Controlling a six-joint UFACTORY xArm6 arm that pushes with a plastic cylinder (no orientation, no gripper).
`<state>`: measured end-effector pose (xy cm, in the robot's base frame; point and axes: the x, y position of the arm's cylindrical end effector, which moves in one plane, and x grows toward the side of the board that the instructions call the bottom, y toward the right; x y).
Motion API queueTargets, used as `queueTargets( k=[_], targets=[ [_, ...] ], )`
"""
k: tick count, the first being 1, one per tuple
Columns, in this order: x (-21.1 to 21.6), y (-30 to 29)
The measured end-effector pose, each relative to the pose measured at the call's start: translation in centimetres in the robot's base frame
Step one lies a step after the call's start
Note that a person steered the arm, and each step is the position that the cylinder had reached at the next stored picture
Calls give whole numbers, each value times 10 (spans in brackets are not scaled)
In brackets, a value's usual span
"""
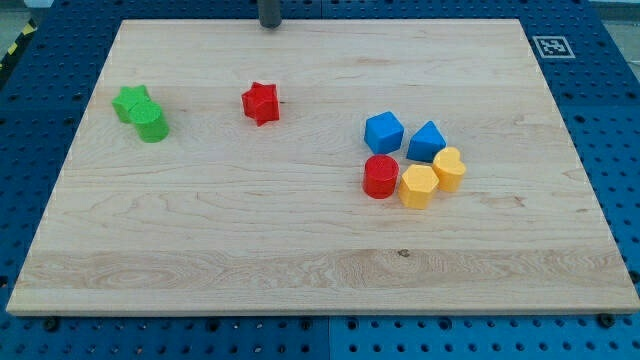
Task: Place your arm diagonal to the blue cube
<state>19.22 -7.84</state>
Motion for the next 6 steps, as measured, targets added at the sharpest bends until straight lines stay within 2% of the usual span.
queueTargets(
  k=[2, 4, 5, 6],
  targets=[
    [10, 0],
    [69, 21],
    [75, 22],
    [98, 22]
  ],
)
